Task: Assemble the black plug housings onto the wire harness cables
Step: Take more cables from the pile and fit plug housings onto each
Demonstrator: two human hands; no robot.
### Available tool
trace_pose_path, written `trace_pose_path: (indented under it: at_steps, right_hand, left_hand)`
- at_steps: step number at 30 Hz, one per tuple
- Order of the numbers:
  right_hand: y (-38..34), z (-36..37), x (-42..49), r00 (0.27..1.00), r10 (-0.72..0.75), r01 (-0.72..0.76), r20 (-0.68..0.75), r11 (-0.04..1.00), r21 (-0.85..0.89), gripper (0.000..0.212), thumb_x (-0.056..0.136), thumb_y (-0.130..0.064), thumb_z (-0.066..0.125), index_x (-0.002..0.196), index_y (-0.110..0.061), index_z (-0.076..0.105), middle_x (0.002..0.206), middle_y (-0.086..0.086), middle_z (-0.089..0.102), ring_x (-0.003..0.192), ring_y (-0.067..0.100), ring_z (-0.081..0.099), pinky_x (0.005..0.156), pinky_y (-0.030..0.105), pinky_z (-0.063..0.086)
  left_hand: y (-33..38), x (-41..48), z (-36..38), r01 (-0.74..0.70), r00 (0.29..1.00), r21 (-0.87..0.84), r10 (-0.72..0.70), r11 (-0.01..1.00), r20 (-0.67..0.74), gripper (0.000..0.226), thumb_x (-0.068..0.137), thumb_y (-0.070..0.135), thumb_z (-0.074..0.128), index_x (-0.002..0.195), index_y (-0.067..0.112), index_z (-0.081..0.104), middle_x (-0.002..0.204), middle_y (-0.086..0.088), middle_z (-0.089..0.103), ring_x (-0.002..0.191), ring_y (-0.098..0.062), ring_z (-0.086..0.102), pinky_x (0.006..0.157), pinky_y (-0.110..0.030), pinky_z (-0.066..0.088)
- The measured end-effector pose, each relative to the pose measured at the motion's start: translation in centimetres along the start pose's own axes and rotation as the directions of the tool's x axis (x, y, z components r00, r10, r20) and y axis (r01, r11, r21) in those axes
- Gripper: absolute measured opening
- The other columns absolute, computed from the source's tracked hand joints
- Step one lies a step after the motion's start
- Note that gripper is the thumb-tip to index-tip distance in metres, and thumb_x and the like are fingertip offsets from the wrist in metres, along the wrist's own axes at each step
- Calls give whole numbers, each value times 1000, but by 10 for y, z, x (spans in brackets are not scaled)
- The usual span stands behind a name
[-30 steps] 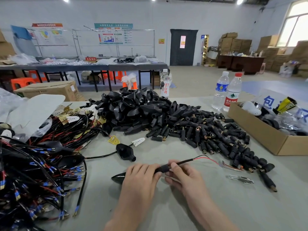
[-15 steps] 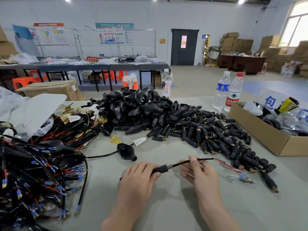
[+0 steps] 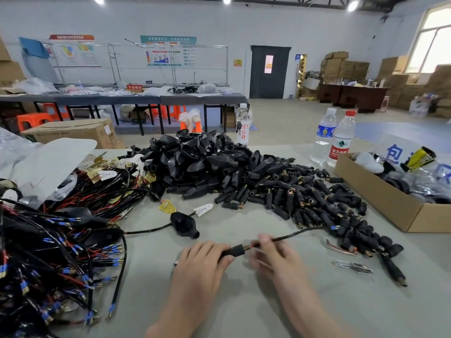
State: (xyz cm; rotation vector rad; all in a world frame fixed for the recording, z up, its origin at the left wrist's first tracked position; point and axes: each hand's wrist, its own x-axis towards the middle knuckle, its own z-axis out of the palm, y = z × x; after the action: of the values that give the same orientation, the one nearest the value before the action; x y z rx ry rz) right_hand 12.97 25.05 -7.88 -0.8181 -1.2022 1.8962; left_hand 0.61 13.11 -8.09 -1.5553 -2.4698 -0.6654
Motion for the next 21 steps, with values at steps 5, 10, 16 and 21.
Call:
trace_pose_path:
  at_steps: [5, 10, 16, 21]
  right_hand:
    - [5, 11, -5, 997, -72, 73, 10, 992, -105, 8, 95, -2, 60, 96, 0, 69, 66, 3, 72, 62, 10, 69, 56, 20, 55]
    - [3, 7, -2, 994, -107, 102, -40, 990, -97, 9, 97, -5, 59, 96, 0, 66, 72, 8, 74, 63, 14, 69, 57, 21, 56]
    - [0, 1, 2, 975, -160, 152, -157, 987, -57, 14, 100, -14, 54, 94, -4, 61, 74, 9, 68, 59, 14, 68, 54, 21, 56]
    - [0, -4, 4, 983, -133, 135, -128, 991, 5, 15, 100, -22, 55, 100, -8, 62, 88, 12, 67, 66, 13, 70, 58, 22, 57]
  left_hand:
    - [-1, -1, 3, -20, 999, -63, 17, 998, -49, 50, 97, 55, 23, 114, 34, 65, 103, 20, 63, 103, -8, 56, 87, -29, 40]
    - [-1, 0, 3, -29, 999, -65, 27, 997, -33, 45, 98, 53, 27, 118, 34, 63, 106, 21, 62, 104, -7, 56, 89, -29, 36]
    - [-9, -1, 6, 44, 999, -117, -46, 992, -15, 32, 100, 48, 43, 130, 38, 48, 126, 25, 48, 120, -1, 45, 103, -21, 30]
    - [-10, -2, 7, 48, 999, -165, -51, 985, -16, 13, 99, 40, 50, 112, 39, 53, 106, 25, 51, 100, 0, 50, 85, -20, 40]
